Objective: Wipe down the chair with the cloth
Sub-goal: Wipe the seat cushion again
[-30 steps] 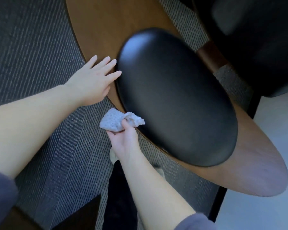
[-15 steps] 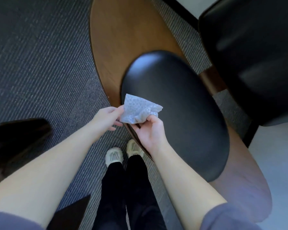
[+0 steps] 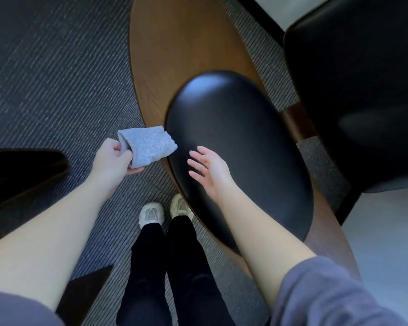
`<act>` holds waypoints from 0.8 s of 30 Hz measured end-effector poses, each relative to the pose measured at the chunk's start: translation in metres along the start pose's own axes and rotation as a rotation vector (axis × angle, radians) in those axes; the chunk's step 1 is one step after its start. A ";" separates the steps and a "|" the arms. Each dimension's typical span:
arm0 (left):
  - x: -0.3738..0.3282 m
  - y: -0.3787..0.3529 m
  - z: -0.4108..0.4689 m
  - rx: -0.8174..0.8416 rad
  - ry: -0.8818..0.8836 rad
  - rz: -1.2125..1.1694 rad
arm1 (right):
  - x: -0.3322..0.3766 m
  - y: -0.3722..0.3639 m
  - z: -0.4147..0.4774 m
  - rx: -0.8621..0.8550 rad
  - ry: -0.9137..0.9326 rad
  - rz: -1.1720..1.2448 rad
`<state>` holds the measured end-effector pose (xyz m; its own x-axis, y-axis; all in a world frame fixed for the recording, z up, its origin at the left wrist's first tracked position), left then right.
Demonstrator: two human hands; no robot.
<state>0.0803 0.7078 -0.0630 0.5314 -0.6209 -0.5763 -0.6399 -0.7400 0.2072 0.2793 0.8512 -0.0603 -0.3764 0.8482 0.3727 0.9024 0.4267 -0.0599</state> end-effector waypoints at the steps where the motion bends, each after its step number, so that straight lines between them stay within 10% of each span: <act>1: 0.008 0.009 0.001 -0.047 -0.006 0.028 | 0.002 0.001 0.000 -0.008 0.002 -0.036; 13: 0.043 0.018 -0.009 -0.252 -0.011 0.136 | 0.016 0.001 0.003 -0.133 0.220 -0.685; 24: 0.051 -0.063 0.032 0.069 0.174 -0.321 | 0.025 0.002 0.022 -0.162 0.337 -0.943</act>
<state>0.1299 0.7315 -0.1307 0.7934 -0.3994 -0.4594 -0.4586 -0.8884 -0.0195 0.2670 0.8803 -0.0719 -0.8938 0.0445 0.4462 0.2951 0.8075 0.5107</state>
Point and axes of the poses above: each hand's wrist, its own z-axis towards the middle knuckle, its own y-axis out of the back of the hand, x = y × z, the point moved 8 cm from there along z, towards the middle knuckle, and after that the axes turned 6 degrees about -z, right-handed, at the moved point
